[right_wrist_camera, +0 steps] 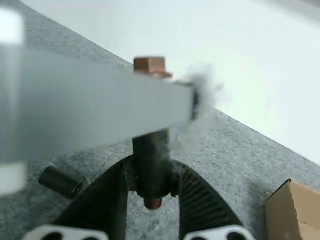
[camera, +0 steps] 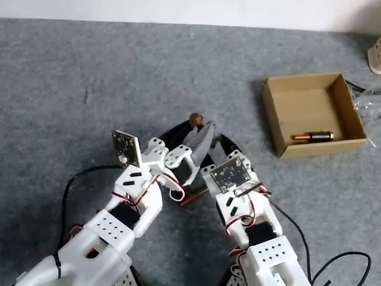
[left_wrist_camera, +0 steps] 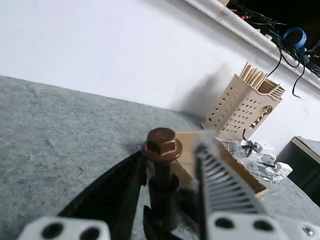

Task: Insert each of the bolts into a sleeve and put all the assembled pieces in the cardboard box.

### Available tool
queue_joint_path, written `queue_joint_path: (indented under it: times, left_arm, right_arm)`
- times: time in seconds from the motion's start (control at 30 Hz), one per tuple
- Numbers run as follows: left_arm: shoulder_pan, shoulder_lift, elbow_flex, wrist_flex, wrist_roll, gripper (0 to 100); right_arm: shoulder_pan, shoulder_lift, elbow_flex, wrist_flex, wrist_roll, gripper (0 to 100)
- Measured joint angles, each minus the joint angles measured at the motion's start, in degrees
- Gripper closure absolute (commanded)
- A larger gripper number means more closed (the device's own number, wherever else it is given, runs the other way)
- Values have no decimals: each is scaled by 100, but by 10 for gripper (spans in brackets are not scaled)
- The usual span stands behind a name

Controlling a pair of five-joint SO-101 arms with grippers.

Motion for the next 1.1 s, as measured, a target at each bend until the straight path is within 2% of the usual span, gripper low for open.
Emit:
queue_joint_path:
  times: [0.17,0.27,0.5,0.57,0.63,0.7,0.77,0.93,1.1]
  left_arm:
    - [-53,-9,0,132,-18,905]
    - [-440,-9,-9,132,0,932]
    - [-1626,-9,-193,158,1240,937]
    - [-1767,-9,-193,158,1407,941]
    - [-1793,-9,-193,158,1415,992]
    - [-1793,-9,-193,158,1442,988]
    - [-1793,-9,-193,158,1424,995]
    - [-1864,-9,-193,176,818,994]
    - [-1855,-9,-193,809,79,994]
  right_arm:
    - [18,9,0,9,0,994]
    - [158,0,0,0,0,994]
    - [246,9,0,0,0,994]
    - [255,9,0,0,0,994]
    - [246,9,0,0,0,994]
    - [290,9,0,0,0,994]
    - [369,9,0,0,0,994]
    - [519,9,0,0,0,994]
    - [527,9,0,0,0,994]
